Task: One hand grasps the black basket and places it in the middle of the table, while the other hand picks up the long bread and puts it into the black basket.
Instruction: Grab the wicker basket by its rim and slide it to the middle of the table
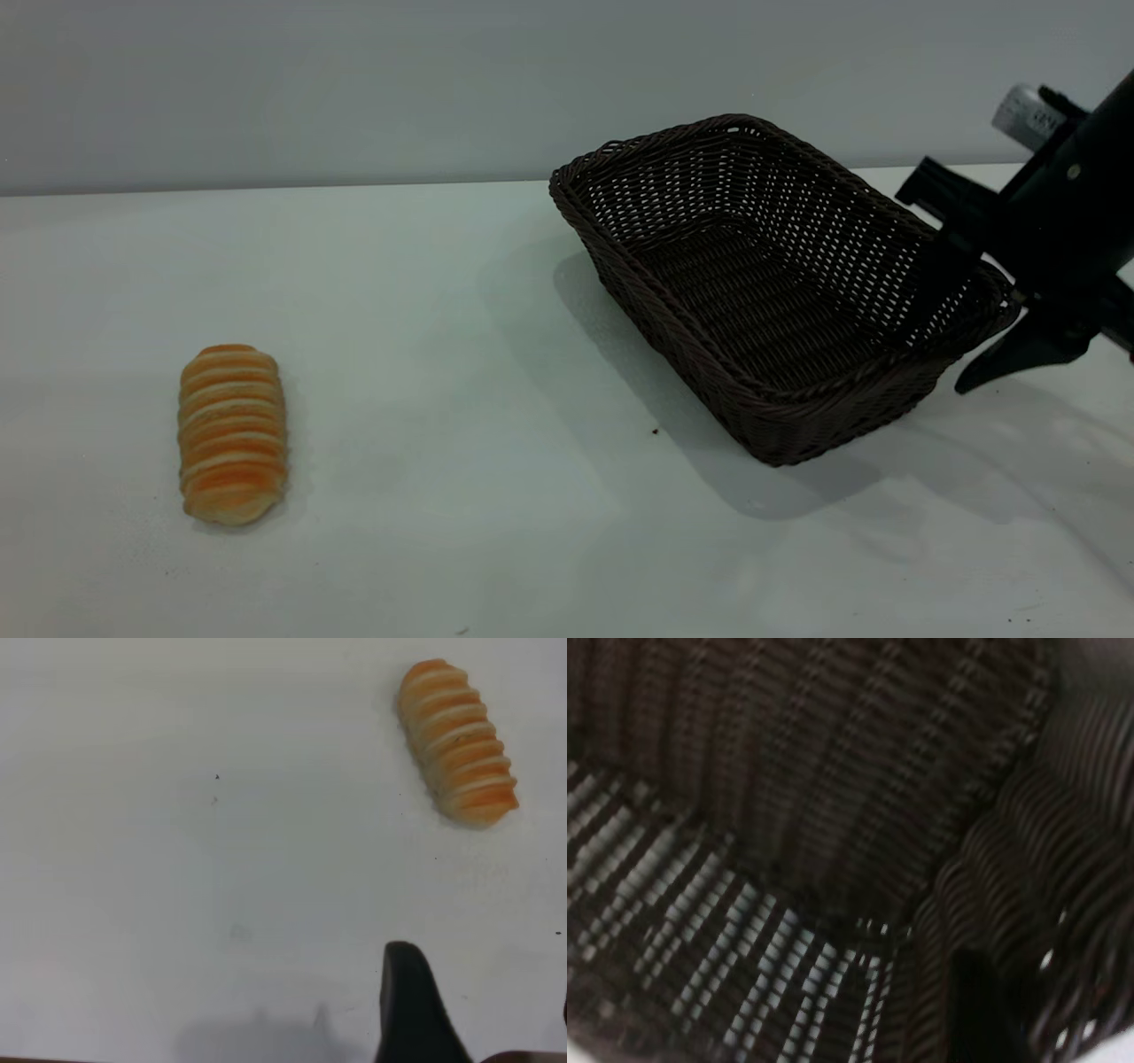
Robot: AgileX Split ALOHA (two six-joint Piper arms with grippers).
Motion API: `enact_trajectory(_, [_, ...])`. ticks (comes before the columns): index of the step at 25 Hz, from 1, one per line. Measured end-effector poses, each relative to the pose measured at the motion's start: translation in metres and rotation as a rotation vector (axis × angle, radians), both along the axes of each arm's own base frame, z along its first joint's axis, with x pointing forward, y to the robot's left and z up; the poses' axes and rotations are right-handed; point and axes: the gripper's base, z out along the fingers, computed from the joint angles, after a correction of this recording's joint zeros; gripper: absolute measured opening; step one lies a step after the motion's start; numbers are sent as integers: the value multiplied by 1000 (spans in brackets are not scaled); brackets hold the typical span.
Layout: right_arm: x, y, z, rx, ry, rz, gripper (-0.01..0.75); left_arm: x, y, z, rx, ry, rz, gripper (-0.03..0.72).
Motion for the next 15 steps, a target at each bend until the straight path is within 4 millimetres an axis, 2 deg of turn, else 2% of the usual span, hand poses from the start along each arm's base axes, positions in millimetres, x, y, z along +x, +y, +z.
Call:
enact_trajectory(3, [4, -2, -11, -8, 2, -64, 427, 0, 0, 0, -2, 0, 2, 447])
enact_trajectory(6, [9, -3, -21, -8, -6, -134, 385, 0, 0, 0, -3, 0, 3, 447])
enact_trajectory(8, [11, -2, -26, -13, -16, -159, 311, 0, 0, 0, -4, 0, 4, 447])
enact_trajectory(12, [14, 2, -26, -20, -48, -187, 112, 0, 0, 0, -6, 0, 4, 447])
enact_trajectory(15, [12, 5, -26, -22, -41, -136, 99, 0, 0, 0, -6, 0, 4, 447])
